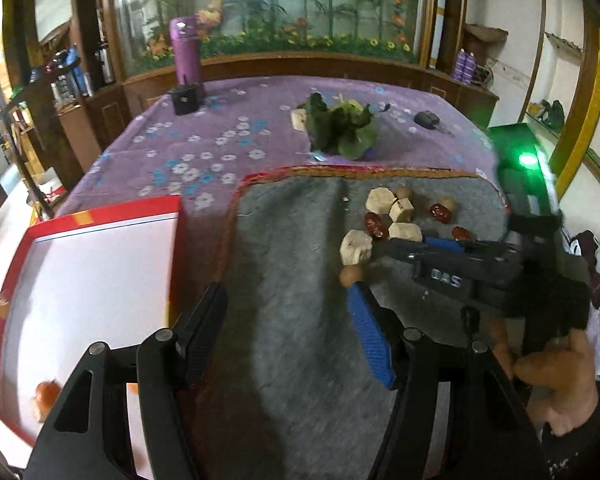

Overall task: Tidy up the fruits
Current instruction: 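Grasp a beige cylinder pastry with the right gripper while the left grasps a hexagonal pastry, then carry both pastries into the white tray and open both grippers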

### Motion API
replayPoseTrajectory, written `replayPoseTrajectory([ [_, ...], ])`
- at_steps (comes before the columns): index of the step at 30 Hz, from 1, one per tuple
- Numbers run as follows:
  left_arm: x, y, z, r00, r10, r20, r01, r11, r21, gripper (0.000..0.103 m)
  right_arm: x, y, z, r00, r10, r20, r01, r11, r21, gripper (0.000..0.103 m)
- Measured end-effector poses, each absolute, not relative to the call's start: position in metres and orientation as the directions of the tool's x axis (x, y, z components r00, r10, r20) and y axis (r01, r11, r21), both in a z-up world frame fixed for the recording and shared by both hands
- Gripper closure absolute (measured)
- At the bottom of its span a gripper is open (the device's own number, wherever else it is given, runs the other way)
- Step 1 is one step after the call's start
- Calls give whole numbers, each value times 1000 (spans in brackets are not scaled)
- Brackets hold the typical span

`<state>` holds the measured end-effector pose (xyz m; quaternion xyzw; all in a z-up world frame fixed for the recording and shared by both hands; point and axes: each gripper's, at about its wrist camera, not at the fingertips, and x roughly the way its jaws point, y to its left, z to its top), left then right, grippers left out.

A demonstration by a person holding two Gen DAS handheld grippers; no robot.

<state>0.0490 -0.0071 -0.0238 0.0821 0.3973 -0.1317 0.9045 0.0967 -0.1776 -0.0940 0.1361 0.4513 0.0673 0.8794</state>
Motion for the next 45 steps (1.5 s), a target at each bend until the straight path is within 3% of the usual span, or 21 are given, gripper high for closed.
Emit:
replayPoseTrajectory([
  [4,65,-28,-30,610,-211,-764,348,937,20,41,82,-200,-96,570,329,-753,2,916,401,76],
  [15,109,-82,-66,525,-188,-830,424,904,64,41,34,-212,-99,576,347,-740,-48,918,393,76],
  [21,115,-88,-81,529,-142,-837,429,895,119,55,34,-213,-98,580,365,-728,-55,910,412,76],
  [30,113,-83,-77,575,-156,-803,417,900,124,77,34,-210,-97,583,344,-736,-53,920,388,76],
  [40,86,-47,-42,633,-223,-741,380,924,47,77,30,-199,-88,589,348,-729,-63,919,388,76],
  [45,60,-10,-18,696,-187,-693,312,948,58,76,26,-168,-67,618,381,-687,-145,915,377,76],
])
